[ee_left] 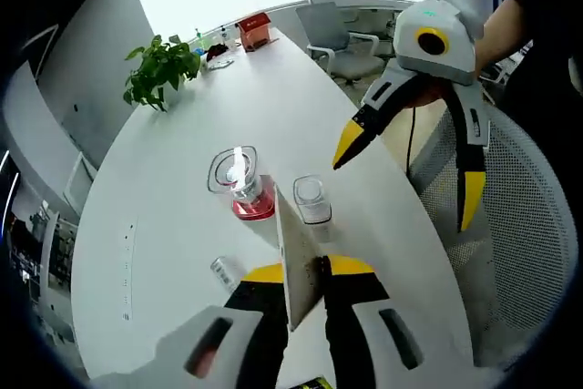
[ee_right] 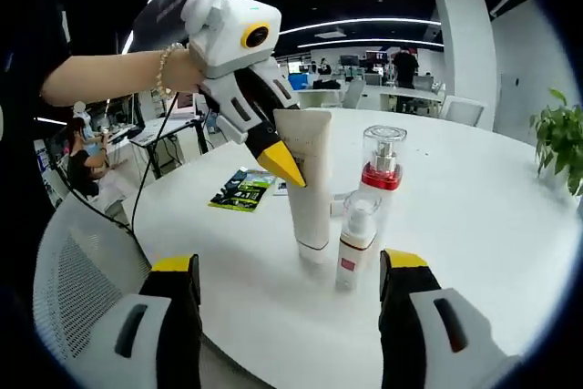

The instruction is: Arrange the skincare products in the storage area until every visible bottle or jar stands upright without overlapping.

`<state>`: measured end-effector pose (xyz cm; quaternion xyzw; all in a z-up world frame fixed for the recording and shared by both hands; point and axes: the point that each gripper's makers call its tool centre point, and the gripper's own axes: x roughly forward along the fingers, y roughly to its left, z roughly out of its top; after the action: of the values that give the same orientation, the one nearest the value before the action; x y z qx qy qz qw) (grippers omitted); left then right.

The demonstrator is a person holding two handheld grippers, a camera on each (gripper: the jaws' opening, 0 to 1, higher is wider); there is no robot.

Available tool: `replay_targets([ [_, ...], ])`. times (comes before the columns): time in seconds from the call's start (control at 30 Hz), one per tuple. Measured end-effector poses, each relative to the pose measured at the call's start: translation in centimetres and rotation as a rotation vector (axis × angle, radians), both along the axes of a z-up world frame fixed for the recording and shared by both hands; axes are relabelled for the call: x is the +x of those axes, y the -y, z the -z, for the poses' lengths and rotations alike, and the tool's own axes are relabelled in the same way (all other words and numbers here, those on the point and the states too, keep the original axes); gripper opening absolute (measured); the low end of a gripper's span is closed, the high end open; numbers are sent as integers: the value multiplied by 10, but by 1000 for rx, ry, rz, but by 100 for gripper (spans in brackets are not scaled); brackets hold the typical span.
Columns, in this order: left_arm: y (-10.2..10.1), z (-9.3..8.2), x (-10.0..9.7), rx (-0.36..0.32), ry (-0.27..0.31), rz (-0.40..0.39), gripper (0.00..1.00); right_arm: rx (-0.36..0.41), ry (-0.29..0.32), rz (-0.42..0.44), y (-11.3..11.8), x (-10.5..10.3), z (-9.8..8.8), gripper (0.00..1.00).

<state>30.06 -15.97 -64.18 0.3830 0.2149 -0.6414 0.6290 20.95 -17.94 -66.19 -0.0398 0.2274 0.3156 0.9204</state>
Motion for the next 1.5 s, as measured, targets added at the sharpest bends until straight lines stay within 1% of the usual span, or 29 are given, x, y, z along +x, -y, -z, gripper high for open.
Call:
replay_targets([
  [0.13, 4, 0, 9, 0, 2, 2, 18, 3, -2, 15, 2, 2, 1, 81],
  [0.17, 5, 0, 14, -1, 3, 1, 18, 2, -3, 17, 3, 2, 1, 81],
  [0.27, 8, 0, 18, -2, 7, 0, 18, -10, -6, 21, 4, 2, 2, 83],
  [0.37, 12, 1, 29, -3, 10, -1, 18, -12, -6, 20, 3, 1, 2, 85],
  [0.47, 14, 1, 35, -4, 14, -5, 18, -13, -10, 24, 5, 2, 4, 86],
  [0.53, 15, 0, 32, -5, 14, -6, 18, -15, -13, 26, 5, 2, 5, 87],
  [0.8, 17, 0, 31, -11, 16, 3, 19, -17, -20, 24, 5, 2, 7, 87],
  [0.9, 17, 3, 32, -5, 21, 8, 20, -20, -25, 21, 5, 2, 8, 88],
  [0.93, 16, 8, 32, 9, 28, 11, 22, -20, -27, 20, 5, 2, 9, 88],
  [1.0, 14, 12, 32, 21, 20, -6, 32, -20, -28, 21, 5, 2, 9, 88],
  [1.07, 13, 14, 34, 5, 7, -27, 41, -20, -29, 21, 5, 2, 9, 88],
  [1.1, 13, 13, 34, -10, 1, -43, 44, -20, -30, 21, 5, 2, 9, 88],
  [1.2, 10, 11, 33, -21, -15, -67, 47, -21, -33, 19, 4, 1, 10, 88],
  [1.33, 2, 11, 36, -27, -22, -97, 53, -25, -40, 11, 3, 1, 11, 88],
  [1.5, -6, 10, 34, -60, -61, -160, 60, -28, -42, 7, 2, 0, 11, 88],
])
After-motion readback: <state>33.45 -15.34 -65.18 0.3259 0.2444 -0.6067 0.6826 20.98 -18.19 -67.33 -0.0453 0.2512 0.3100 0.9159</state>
